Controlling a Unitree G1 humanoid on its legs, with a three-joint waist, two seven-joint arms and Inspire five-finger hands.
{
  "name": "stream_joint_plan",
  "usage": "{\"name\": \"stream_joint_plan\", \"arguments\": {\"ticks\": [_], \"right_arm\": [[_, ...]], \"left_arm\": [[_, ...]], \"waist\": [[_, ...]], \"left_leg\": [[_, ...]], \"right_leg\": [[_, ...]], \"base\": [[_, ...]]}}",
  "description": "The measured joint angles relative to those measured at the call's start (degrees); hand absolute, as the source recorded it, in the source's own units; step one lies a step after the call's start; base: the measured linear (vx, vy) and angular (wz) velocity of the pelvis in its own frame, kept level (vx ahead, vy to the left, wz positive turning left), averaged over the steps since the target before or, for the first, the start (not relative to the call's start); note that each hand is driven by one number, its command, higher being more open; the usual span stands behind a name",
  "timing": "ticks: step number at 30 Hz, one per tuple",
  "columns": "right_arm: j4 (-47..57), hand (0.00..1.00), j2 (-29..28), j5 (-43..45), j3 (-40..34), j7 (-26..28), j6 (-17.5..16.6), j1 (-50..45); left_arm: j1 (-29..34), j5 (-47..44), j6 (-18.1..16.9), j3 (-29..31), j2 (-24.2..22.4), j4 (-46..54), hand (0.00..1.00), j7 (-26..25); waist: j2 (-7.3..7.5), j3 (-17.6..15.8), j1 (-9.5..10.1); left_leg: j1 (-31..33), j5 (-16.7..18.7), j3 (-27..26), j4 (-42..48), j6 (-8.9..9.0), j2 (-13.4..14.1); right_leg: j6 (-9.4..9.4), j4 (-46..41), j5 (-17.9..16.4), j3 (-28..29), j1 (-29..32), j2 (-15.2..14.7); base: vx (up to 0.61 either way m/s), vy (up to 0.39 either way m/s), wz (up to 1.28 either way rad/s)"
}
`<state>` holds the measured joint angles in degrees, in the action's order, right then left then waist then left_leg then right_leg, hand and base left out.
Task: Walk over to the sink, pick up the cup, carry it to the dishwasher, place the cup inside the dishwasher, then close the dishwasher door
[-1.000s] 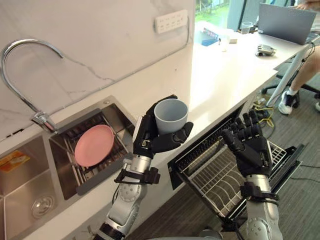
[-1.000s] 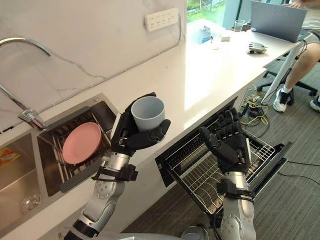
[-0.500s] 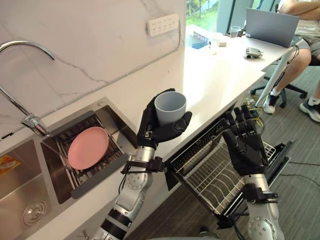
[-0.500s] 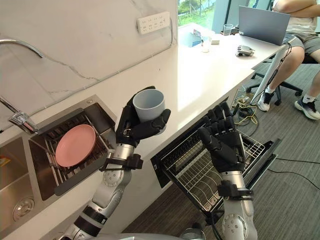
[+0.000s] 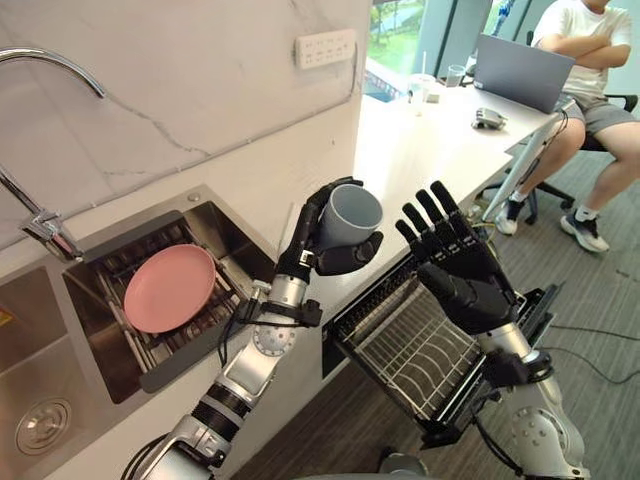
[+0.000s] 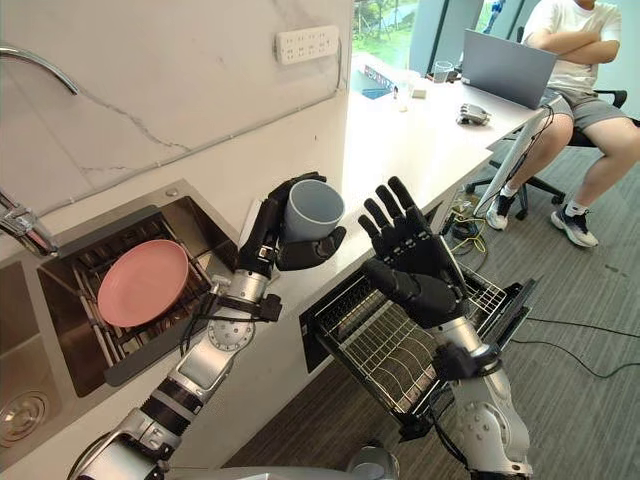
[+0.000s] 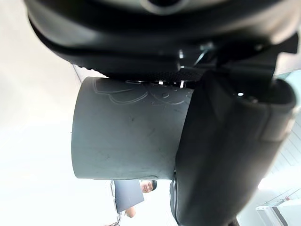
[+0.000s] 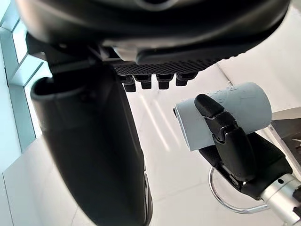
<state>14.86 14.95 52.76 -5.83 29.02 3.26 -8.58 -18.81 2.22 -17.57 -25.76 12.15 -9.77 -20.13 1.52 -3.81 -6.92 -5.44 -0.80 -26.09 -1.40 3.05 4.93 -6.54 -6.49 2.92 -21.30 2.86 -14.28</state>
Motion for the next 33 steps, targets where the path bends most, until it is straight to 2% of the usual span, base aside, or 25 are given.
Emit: {"name": "stream_joint_plan", "arguments": {"ticks": [4, 8, 13, 14, 23, 33], "right_arm": [[2.38, 1.0, -0.54, -5.91, 2.57, -6.37, 2.02, -0.03], [2.75, 1.0, -0.72, -10.17, 3.12, -11.41, 2.3, 0.32], [2.76, 1.0, -0.72, -10.92, 4.13, -15.76, 2.6, 1.22], [2.76, 1.0, -0.72, -11.25, 4.15, -16.98, 2.78, 1.72], [2.62, 1.0, -0.94, -11.05, 7.36, -21.72, 2.83, 3.73], [2.05, 1.0, -0.9, -9.68, 9.0, -22.59, 4.61, 5.64]], "left_arm": [[-0.16, 1.26, 1.03, -1.43, -0.83, 1.14, 0.0, -1.17], [0.29, 2.35, 1.14, -3.23, -2.94, 2.64, 0.0, -1.86], [2.53, 4.21, 1.0, -4.28, -3.85, 5.86, 0.0, -2.89], [2.98, 4.55, 0.88, -4.87, -4.03, 6.02, 0.0, -3.14], [5.09, 4.43, 1.12, -7.13, -4.22, 7.67, 0.0, -3.4], [6.67, 3.25, 1.18, -8.18, -4.28, 7.67, 0.0, -2.05]], "waist": [[-0.12, 0.08, 0.01], [-0.63, 0.48, 0.5], [-1.04, 0.9, 0.65], [-1.08, 1.03, 1.19], [-1.13, 1.39, 1.47], [-1.35, 2.16, 1.54]], "left_leg": [[-0.01, 0.16, 0.08, 0.55, 0.49, 0.97], [-0.12, 0.24, 0.59, 0.87, 0.65, 1.16], [-0.21, 0.25, 1.79, 0.99, 0.67, 1.11], [-0.17, 0.25, 1.96, 1.02, 0.66, 1.12], [0.34, -0.26, 2.75, 0.52, 0.68, 0.78], [0.08, -0.33, 3.37, 0.31, 0.7, 0.61]], "right_leg": [[0.21, 4.06, 1.57, -0.74, -2.26, 1.53], [0.15, 6.32, 2.44, -1.41, -3.88, 2.02], [-0.01, 7.75, 2.89, -2.72, -5.7, 2.1], [-0.02, 7.87, 2.9, -2.95, -5.86, 2.1], [-0.23, 9.08, 3.42, -4.06, -6.17, 2.08], [-0.35, 9.59, 3.53, -4.49, -6.78, 2.09]], "base": [[0.02, -0.034, 0.0], [0.01, -0.014, 0.07], [-0.02, 0.002, 0.12], [-0.05, 0.001, 0.09], [0.0, 0.001, 0.05], [0.0, -0.001, 0.02]]}}
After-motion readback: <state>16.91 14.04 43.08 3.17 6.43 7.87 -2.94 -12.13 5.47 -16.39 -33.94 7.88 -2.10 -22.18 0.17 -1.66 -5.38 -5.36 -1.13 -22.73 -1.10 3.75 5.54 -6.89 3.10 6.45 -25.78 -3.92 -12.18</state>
